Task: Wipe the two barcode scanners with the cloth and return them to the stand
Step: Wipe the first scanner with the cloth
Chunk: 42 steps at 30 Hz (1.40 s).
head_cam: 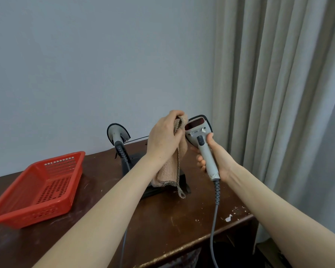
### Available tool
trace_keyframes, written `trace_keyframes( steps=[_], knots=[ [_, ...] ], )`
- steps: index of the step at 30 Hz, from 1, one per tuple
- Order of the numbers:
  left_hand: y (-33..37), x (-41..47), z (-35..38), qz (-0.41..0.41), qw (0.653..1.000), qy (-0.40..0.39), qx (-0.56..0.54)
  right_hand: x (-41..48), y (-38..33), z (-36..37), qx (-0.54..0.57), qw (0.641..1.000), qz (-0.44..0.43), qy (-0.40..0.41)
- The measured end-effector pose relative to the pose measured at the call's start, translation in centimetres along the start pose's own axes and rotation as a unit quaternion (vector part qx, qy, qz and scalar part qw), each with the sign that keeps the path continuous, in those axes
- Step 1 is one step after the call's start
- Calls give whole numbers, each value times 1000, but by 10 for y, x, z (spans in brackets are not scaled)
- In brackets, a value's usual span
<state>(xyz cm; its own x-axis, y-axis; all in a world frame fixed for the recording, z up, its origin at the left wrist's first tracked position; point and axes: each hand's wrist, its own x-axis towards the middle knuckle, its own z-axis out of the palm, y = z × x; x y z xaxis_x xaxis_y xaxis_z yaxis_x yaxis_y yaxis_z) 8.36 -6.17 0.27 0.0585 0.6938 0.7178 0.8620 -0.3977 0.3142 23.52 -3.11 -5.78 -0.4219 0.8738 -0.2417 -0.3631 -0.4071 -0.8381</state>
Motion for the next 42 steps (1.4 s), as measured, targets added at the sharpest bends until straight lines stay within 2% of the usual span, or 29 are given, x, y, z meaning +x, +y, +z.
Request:
trace_keyframes(
  steps=[3, 9, 15, 20, 22, 24, 27, 31, 34, 39, 42],
  knots=[
    [3, -1, 5, 21, 996, -57, 63, -1, 0, 3, -5, 1000, -3, 2],
    [1, 7, 4, -3, 996, -75, 53, 1, 3, 2, -20, 1000, -10, 5],
    [0, 7, 4, -98, 985, -66, -125, 2, 3, 5, -26, 1000, -11, -4],
    [5, 6, 3, -134, 968, 10, -210, 3, -1, 7, 15, 1000, -2, -24],
    [5, 7, 4, -116, 975, 26, -187, 4, -2, 8, 20, 999, 6, -30],
    [4, 7, 7, -78, 984, -10, -159, 4, -2, 7, 39, 998, 15, -37],
    [6, 8, 7, -99, 981, -40, -163, 4, 0, 5, 46, 998, 21, -33],
    [9, 6, 6, -129, 972, 5, -195, 2, -2, -2, 78, 996, 30, -29],
    [17, -1, 7, -99, 969, 36, -222, 2, -5, -5, 69, 997, 24, -28],
    [23, -8, 19, 44, 988, -73, -127, 1, -8, 1, 71, 996, 26, -40],
    [23, -9, 21, 12, 987, -99, -122, 1, -8, 1, 80, 996, 17, -31]
  ],
)
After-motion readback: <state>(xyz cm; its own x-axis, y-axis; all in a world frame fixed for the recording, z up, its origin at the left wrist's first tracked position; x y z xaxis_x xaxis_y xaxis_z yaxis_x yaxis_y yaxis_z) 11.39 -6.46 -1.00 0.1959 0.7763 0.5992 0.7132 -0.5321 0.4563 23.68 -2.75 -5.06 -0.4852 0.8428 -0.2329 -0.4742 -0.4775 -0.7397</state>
